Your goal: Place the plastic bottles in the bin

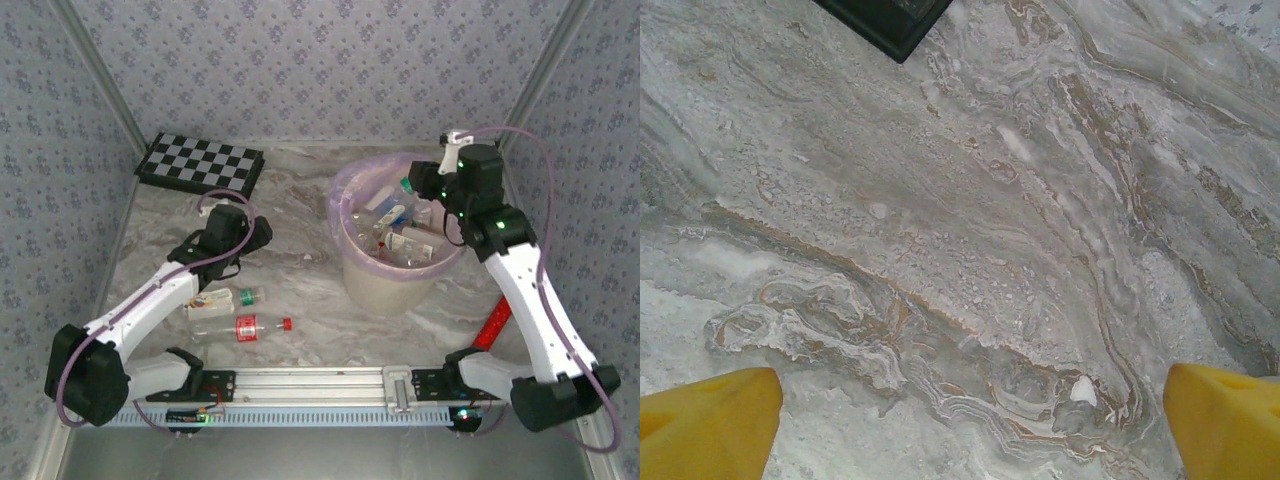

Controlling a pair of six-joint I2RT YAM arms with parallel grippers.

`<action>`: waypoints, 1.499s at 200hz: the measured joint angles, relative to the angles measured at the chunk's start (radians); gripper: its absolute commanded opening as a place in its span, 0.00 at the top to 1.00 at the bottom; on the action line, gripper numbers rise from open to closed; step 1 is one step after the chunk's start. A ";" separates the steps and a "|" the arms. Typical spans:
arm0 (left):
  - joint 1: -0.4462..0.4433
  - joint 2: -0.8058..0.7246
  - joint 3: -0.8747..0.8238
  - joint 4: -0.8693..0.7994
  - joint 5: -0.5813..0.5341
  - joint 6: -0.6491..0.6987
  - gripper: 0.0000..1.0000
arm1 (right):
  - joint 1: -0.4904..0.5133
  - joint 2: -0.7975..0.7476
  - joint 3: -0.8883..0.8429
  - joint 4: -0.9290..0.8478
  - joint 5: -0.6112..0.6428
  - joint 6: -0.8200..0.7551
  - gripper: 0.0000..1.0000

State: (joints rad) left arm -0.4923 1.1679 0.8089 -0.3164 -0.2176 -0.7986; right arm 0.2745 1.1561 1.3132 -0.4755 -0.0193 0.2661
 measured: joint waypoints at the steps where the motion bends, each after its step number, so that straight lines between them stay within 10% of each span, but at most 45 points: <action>1: 0.000 0.000 0.000 0.000 0.000 0.000 0.02 | 0.000 0.003 0.000 0.001 0.001 -0.001 0.73; 87: 0.003 -0.101 -0.021 -0.073 -0.041 -0.026 0.02 | 0.011 -0.006 -0.166 0.201 -0.003 0.062 0.83; 161: 0.003 -0.008 0.040 -0.201 -0.042 -0.015 0.01 | 0.001 -0.015 -0.072 0.047 -0.016 0.037 0.34; 236: -0.054 -0.009 0.177 -0.665 -0.246 -0.288 0.01 | -0.061 -0.030 -0.060 0.030 -0.026 0.002 0.27; 300: -0.089 -0.010 0.058 -0.785 -0.209 -0.566 0.01 | -0.070 -0.026 -0.071 0.031 -0.034 0.002 0.26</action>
State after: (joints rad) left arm -0.5816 1.1584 0.8669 -1.1019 -0.4263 -1.3643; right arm 0.2047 1.1297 1.2419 -0.4450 -0.0528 0.2680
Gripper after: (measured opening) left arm 0.989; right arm 0.737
